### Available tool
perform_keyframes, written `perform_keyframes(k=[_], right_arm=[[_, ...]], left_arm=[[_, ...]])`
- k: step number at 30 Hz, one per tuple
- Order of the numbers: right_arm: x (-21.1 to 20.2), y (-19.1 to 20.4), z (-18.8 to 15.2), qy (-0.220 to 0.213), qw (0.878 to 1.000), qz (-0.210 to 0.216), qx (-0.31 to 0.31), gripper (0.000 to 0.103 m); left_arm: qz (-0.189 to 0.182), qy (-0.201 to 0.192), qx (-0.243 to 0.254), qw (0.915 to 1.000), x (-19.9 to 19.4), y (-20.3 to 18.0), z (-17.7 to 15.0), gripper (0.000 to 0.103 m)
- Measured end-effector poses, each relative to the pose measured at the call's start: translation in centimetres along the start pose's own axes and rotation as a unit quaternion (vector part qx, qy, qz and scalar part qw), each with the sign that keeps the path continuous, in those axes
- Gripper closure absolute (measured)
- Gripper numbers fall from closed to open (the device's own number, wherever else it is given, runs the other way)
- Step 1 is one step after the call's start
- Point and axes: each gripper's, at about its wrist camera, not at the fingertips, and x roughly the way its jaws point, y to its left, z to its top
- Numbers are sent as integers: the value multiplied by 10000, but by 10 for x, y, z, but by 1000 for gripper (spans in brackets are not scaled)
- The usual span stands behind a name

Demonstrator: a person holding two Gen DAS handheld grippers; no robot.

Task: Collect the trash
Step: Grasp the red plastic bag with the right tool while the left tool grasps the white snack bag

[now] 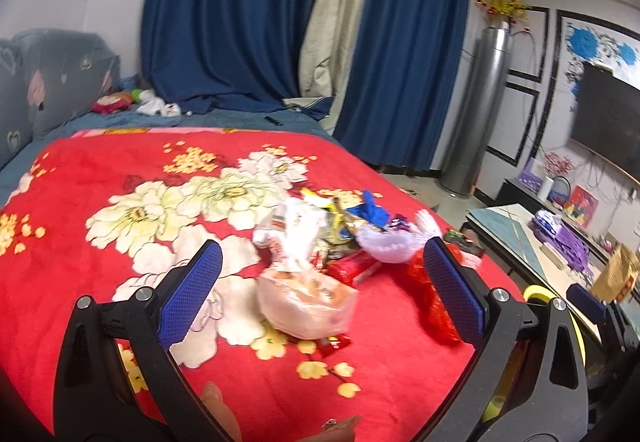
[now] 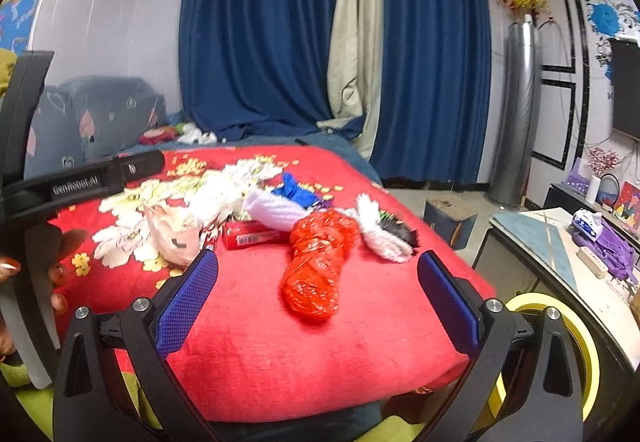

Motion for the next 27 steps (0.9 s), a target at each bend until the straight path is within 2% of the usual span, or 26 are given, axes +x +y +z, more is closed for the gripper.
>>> perform_keyframes(k=[10,17,24,27], right_arm=[[53,3,-2,617,9979,108,133,6],[85,-5,-8,952,9946,187,357,6],[101,-12,-17,1210,9902,355,596,6],[102,-14,-19,1256,9887,410,702,6]], left_arm=[[198,482,-300,9982,25,31,-2,11],[-93,1132,-565,9919,56,40,-14,11],[-380,1327,-787,9873,70,46,-15,11],[-525,1388,-813,9856,70,44,-18,21]])
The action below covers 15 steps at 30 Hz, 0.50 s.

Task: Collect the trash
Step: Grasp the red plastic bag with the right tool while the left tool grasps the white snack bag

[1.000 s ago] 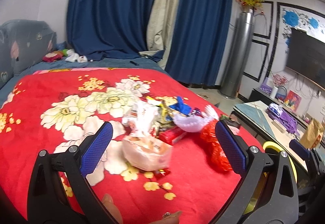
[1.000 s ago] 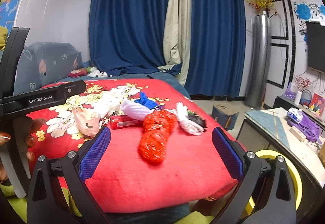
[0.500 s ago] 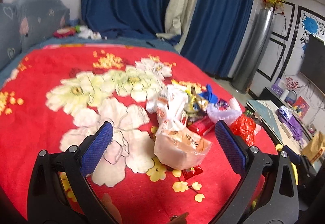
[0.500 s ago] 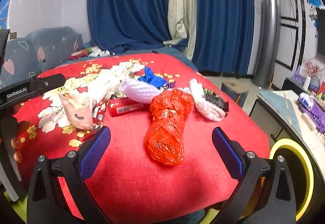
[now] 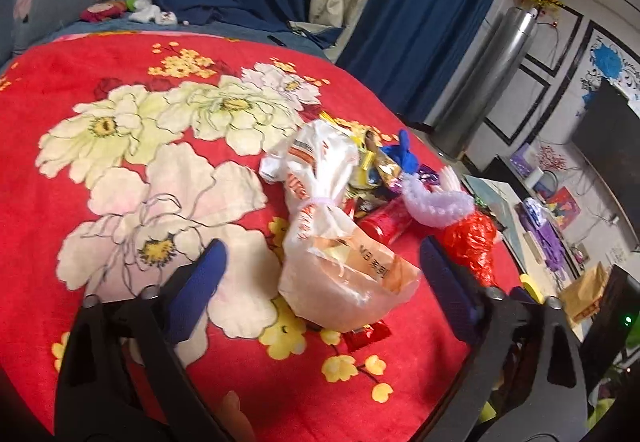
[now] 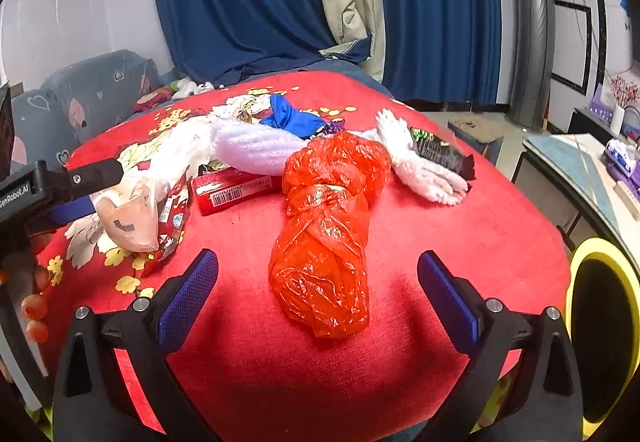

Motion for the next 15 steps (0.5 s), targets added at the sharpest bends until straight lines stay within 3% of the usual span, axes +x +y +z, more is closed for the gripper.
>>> perform_keyframes(k=[3,8,11,13,15], right_arm=[[0,-4,0,61,9999,83,133,12],[5,-5,1,171,9995,191,205,29],[10,-6,-2,354,9987,295,229,51],[12,-5,-5,426,9984,335,174,67],[9,-4,-7,394,9987,311,116,75]], left_arm=[[-72,115,-78,9999,2,1,-1,27],[-216,227,-235,9992,5,6,-3,50],[-320,249,-290,9988,4,9,-4,67],[-377,232,-306,9986,3,11,-4,72],[-401,208,-330,9984,1,13,-5,76]])
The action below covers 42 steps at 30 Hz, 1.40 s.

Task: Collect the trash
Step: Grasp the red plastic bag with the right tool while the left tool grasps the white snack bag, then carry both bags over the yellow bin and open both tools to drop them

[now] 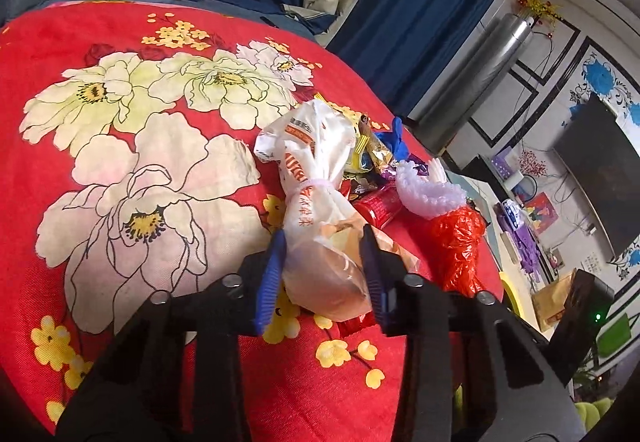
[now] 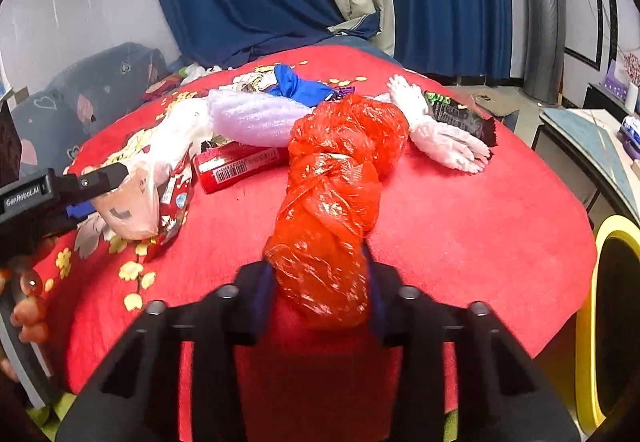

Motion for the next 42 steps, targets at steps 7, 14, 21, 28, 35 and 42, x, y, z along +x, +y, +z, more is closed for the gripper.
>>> perform_keyframes(k=[7,14,21,28,35,42], right_arm=[[-21,-5,-2,-298,9995,-61,-9,83],[-43,-12,1,-502,9987,-17,-5,83],[-68,-15,6,-684,9977,9,-40,83],[-95,-23,11,-895,9959,-26,-127,83],[-119,-38,12,-1034,9945,-106,-120,83],[-135,-61,5,-1053,9939,-329,-14,83]], left_arm=[[-40,-374,47,9993,-21,-2,4,85],[-92,-815,491,9954,-49,-22,8,86],[-224,-975,971,9902,-59,-52,6,86],[-427,-977,1340,9852,-59,-82,1,86],[-633,-801,1651,9810,-47,-112,-10,86],[-867,-687,2038,9727,-32,-146,-21,86]])
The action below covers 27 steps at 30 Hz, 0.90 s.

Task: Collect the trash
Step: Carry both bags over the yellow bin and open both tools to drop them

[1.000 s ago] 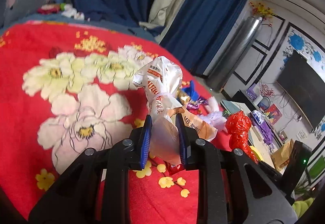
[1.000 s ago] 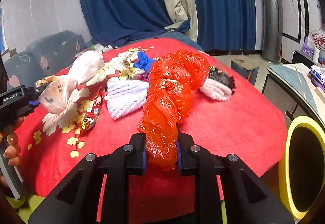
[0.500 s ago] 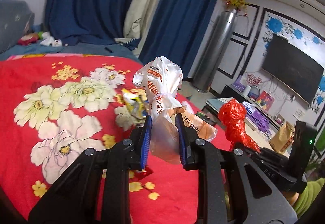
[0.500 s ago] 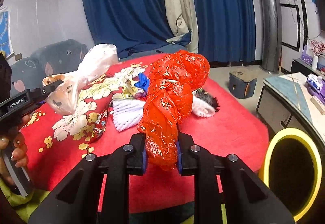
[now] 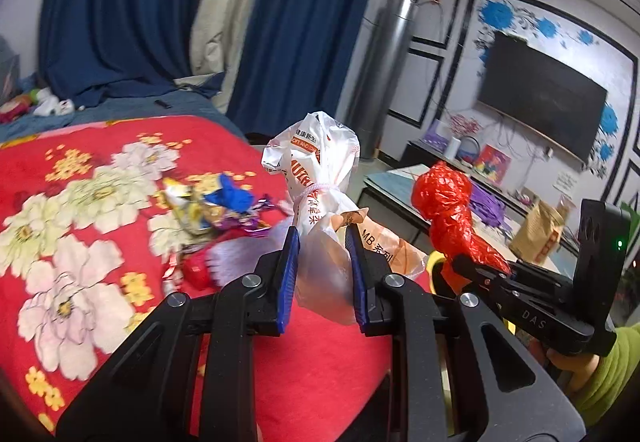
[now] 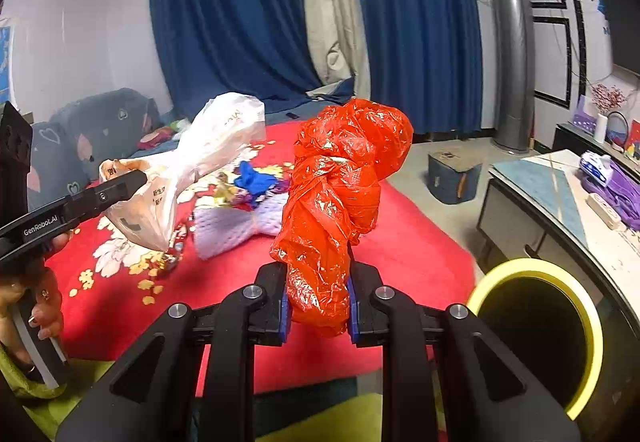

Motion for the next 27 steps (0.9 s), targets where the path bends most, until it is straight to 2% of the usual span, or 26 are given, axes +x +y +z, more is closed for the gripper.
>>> perform_keyframes(k=[14,18,27], right_arm=[[-26,-52,-9,-123,9974,-558,438,83],[-34,-70,-12,-174,9952,-750,608,83],[-49,-113,-22,-122,9863,-1240,1078,83]], left_arm=[[-596,133,495,9969,43,-69,1,86],[-718,110,590,9956,52,-87,2,86],[-1010,372,765,9913,85,-118,-4,86]])
